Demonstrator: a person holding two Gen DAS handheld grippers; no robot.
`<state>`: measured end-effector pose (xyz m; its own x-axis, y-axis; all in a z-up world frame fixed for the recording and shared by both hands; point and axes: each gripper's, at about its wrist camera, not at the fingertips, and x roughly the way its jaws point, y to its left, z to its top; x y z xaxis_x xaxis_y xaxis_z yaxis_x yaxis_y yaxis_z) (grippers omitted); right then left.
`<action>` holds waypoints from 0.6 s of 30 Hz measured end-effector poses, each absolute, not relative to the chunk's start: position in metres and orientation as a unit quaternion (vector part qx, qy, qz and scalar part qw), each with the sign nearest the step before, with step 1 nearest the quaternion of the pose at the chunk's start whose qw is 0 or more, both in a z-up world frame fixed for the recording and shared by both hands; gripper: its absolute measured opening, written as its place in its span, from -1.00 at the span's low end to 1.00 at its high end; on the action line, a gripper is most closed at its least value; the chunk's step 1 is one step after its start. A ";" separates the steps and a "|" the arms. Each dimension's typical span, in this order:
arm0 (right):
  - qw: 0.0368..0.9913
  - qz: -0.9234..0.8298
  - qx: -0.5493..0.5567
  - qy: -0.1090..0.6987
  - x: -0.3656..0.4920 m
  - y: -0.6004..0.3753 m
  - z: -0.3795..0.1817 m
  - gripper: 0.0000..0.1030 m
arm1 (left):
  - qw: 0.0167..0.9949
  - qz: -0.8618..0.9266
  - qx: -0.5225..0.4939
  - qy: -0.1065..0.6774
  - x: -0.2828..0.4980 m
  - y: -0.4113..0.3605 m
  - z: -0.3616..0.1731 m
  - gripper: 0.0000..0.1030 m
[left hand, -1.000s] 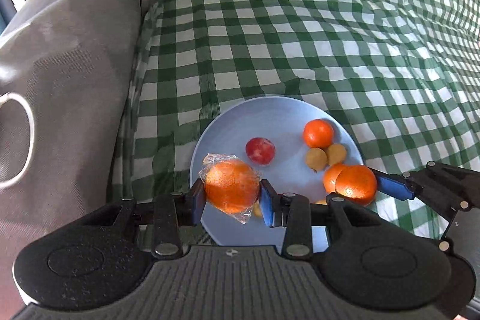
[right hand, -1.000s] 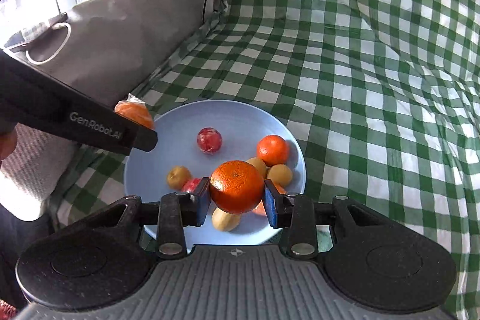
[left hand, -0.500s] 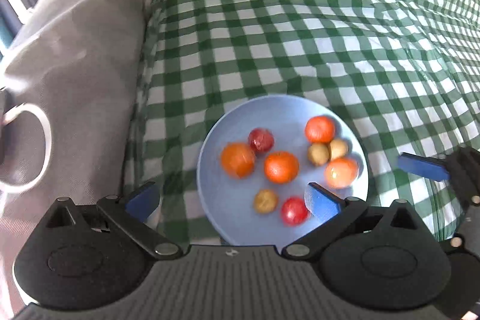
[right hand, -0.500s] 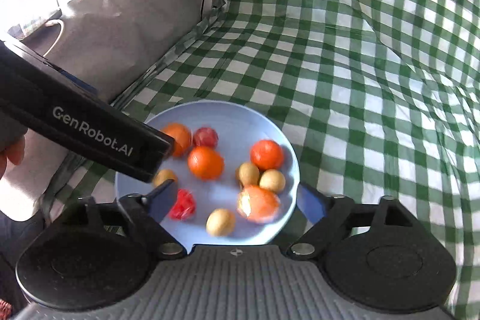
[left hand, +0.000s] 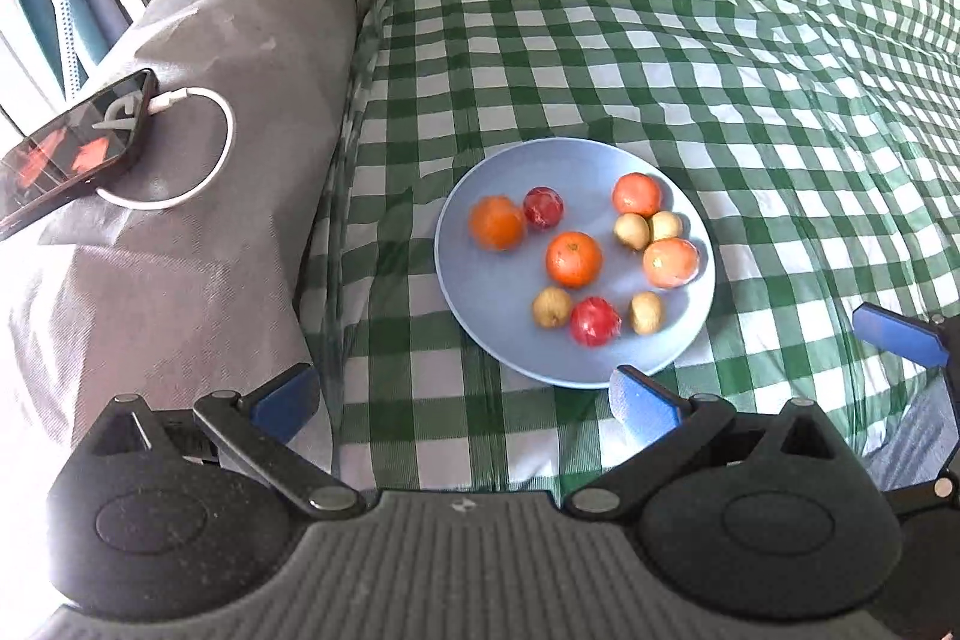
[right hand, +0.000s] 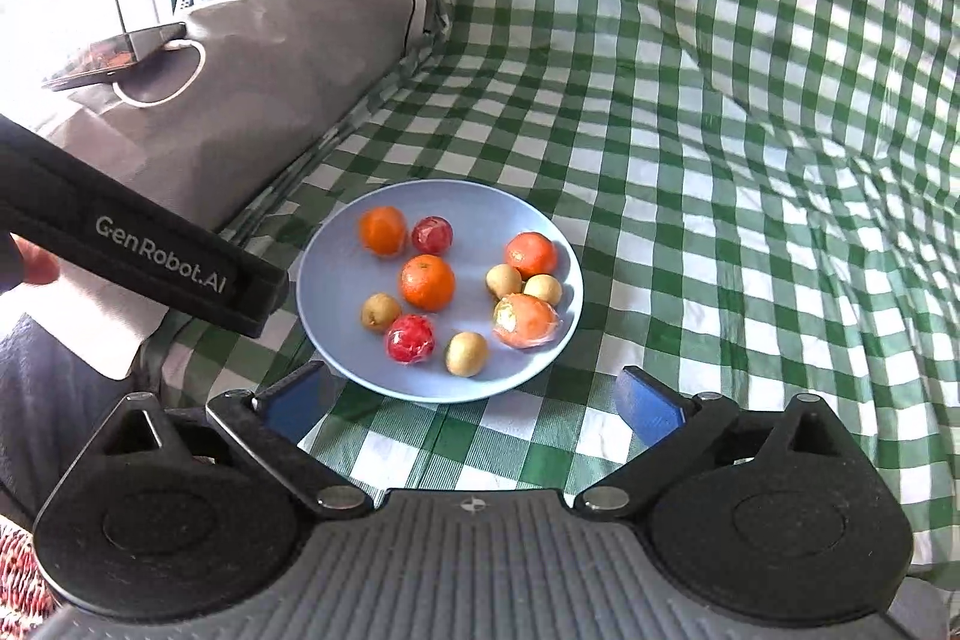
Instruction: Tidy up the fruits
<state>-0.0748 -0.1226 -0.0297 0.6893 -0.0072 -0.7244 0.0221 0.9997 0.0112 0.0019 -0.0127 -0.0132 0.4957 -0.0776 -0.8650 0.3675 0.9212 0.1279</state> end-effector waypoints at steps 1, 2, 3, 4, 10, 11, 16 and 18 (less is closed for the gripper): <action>0.920 -0.009 0.009 0.391 -0.077 -0.122 -0.028 0.94 | 0.853 -0.130 0.154 0.481 -0.002 -0.013 -0.012 0.99; 0.921 -0.011 0.008 0.389 -0.080 -0.121 -0.026 0.94 | 0.854 -0.129 0.158 0.478 -0.004 -0.013 -0.010 0.99; 0.922 -0.012 0.007 0.386 -0.083 -0.120 -0.025 0.94 | 0.855 -0.129 0.161 0.476 -0.007 -0.013 -0.009 0.99; 0.924 -0.014 0.007 0.383 -0.085 -0.119 -0.023 0.94 | 0.856 -0.128 0.162 0.474 -0.010 -0.013 -0.007 0.99; 0.929 -0.017 0.004 0.370 -0.096 -0.116 -0.016 0.95 | 0.858 -0.122 0.157 0.473 -0.019 -0.010 -0.004 0.99; 0.929 -0.017 0.003 0.369 -0.097 -0.116 -0.016 0.95 | 0.859 -0.121 0.158 0.471 -0.019 -0.009 -0.003 0.99; 0.931 -0.019 0.002 0.365 -0.101 -0.115 -0.014 0.96 | 0.861 -0.120 0.160 0.468 -0.021 -0.010 0.000 0.99; 0.931 -0.020 0.003 0.364 -0.102 -0.115 -0.013 0.96 | 0.862 -0.120 0.161 0.466 -0.022 -0.010 0.001 0.99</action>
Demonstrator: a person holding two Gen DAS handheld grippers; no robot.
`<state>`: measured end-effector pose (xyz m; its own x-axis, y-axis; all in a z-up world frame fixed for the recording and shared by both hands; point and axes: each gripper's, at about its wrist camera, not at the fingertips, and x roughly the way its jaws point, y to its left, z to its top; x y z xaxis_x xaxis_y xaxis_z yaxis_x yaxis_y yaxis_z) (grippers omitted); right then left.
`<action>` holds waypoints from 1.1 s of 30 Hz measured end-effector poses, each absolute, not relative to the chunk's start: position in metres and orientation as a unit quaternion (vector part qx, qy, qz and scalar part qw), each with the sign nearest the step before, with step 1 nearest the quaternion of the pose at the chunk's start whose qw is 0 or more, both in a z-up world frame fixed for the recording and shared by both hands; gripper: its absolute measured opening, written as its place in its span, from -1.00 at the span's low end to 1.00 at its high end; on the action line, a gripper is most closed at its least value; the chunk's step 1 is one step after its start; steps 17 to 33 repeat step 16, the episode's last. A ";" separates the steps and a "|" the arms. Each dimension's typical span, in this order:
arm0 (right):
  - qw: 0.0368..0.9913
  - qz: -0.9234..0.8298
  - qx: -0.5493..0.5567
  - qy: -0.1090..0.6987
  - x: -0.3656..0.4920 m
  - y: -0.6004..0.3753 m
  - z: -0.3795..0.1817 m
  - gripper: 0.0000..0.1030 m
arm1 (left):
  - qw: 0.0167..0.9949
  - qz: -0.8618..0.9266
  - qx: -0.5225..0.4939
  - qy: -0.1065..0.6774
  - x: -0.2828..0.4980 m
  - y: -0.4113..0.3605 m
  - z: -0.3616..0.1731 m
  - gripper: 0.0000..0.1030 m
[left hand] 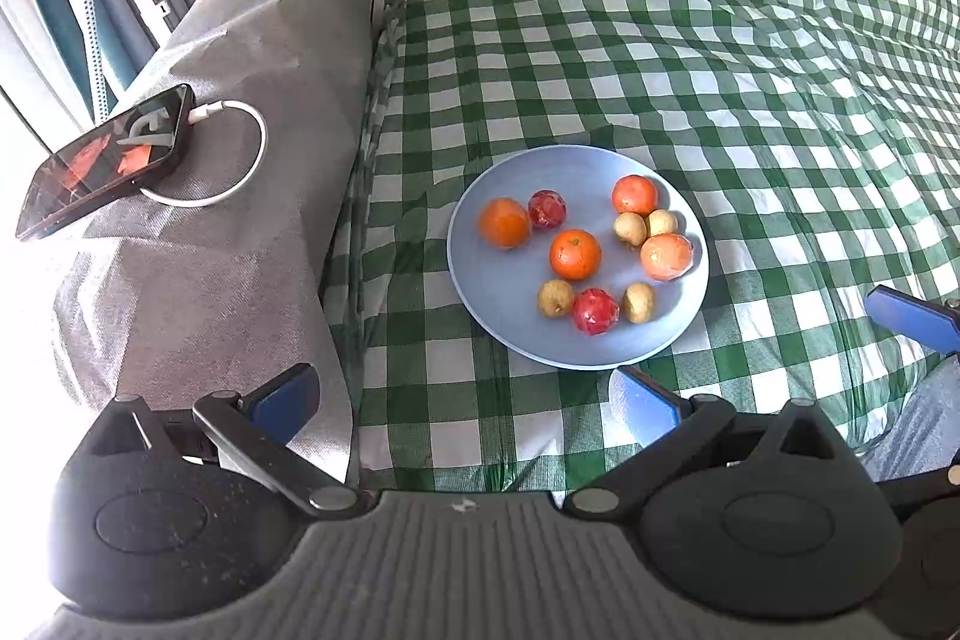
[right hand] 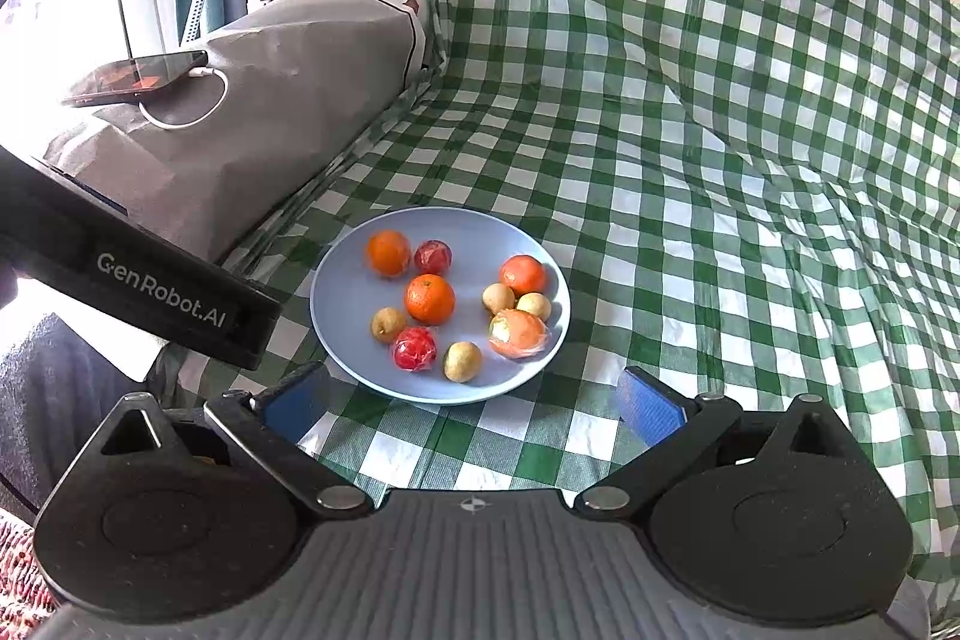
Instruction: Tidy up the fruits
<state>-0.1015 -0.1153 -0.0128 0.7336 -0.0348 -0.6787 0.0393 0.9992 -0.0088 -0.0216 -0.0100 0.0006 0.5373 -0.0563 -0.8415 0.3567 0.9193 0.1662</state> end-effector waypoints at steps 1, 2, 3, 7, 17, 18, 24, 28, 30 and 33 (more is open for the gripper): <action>0.931 -0.020 0.003 0.364 -0.102 -0.115 -0.013 0.96 | 0.862 -0.120 0.162 0.465 -0.022 -0.010 0.001 0.99; 0.931 -0.021 0.003 0.364 -0.102 -0.114 -0.012 0.96 | 0.862 -0.120 0.163 0.465 -0.022 -0.010 0.001 0.99; 0.932 -0.021 0.003 0.363 -0.102 -0.113 -0.012 0.96 | 0.862 -0.120 0.163 0.464 -0.022 -0.010 0.001 0.99; 0.932 -0.021 0.003 0.361 -0.103 -0.112 -0.011 0.96 | 0.862 -0.120 0.164 0.464 -0.022 -0.010 0.002 0.99; 0.932 -0.024 0.005 0.361 -0.103 -0.112 -0.011 0.96 | 0.870 -0.104 0.172 0.450 -0.023 -0.008 0.004 0.99; 0.932 -0.024 0.005 0.361 -0.103 -0.112 -0.011 0.96 | 0.870 -0.104 0.172 0.450 -0.023 -0.008 0.004 0.99; 0.932 -0.024 0.005 0.361 -0.103 -0.112 -0.011 0.96 | 0.870 -0.104 0.172 0.450 -0.023 -0.008 0.004 0.99; 0.932 -0.024 0.005 0.361 -0.103 -0.112 -0.011 0.96 | 0.870 -0.104 0.172 0.450 -0.023 -0.008 0.004 0.99; 0.932 -0.024 0.005 0.361 -0.103 -0.112 -0.011 0.96 | 0.870 -0.104 0.172 0.450 -0.023 -0.008 0.004 0.99; 0.932 -0.024 0.005 0.361 -0.103 -0.112 -0.011 0.96 | 0.870 -0.104 0.172 0.450 -0.023 -0.008 0.004 0.99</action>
